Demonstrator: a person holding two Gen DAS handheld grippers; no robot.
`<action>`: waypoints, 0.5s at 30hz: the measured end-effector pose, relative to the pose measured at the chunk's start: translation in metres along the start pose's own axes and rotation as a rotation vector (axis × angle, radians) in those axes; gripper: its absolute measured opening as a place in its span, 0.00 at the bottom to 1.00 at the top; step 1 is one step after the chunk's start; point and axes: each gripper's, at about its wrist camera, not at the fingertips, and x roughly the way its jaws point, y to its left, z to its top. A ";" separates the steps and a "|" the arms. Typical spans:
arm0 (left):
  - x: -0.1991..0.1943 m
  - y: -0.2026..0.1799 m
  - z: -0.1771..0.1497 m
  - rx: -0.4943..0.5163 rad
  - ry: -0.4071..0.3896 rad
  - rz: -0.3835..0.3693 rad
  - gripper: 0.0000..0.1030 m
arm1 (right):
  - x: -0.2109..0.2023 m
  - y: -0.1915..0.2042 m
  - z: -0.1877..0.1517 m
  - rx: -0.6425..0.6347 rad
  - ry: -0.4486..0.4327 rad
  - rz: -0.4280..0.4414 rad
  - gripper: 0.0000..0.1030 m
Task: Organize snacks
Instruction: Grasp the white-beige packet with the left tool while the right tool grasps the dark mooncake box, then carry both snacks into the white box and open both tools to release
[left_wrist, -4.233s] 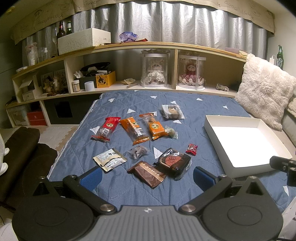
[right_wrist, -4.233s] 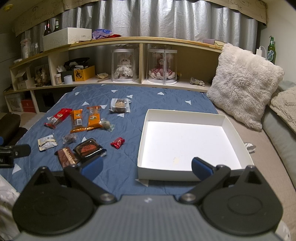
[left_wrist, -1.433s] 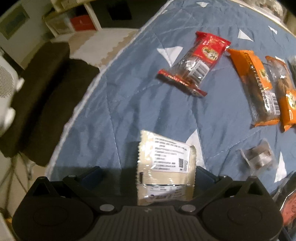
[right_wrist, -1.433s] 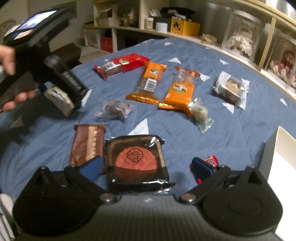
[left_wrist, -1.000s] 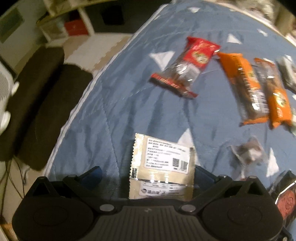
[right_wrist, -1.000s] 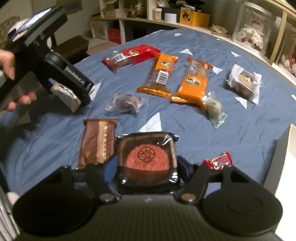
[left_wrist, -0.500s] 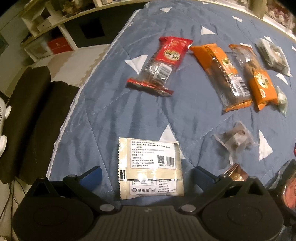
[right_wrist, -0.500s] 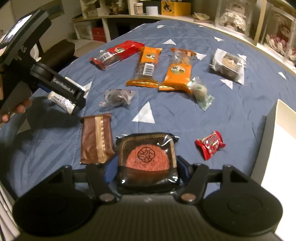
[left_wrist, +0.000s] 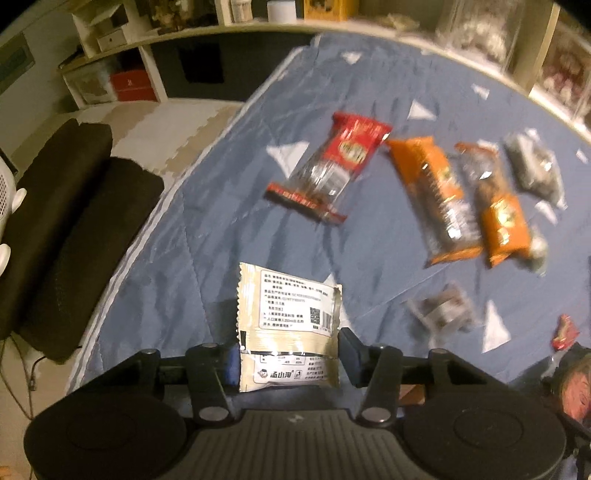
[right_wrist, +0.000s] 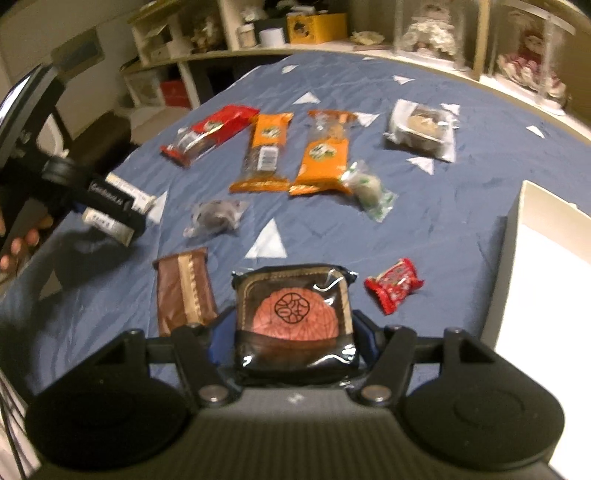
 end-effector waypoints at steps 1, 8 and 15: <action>-0.004 -0.002 0.001 -0.002 -0.012 -0.010 0.50 | -0.003 -0.002 0.001 0.013 -0.010 -0.002 0.68; -0.050 -0.023 -0.010 0.028 -0.117 -0.134 0.50 | -0.027 -0.020 0.007 0.093 -0.092 -0.020 0.68; -0.078 -0.049 -0.021 0.047 -0.160 -0.225 0.50 | -0.055 -0.031 0.002 0.155 -0.146 -0.063 0.68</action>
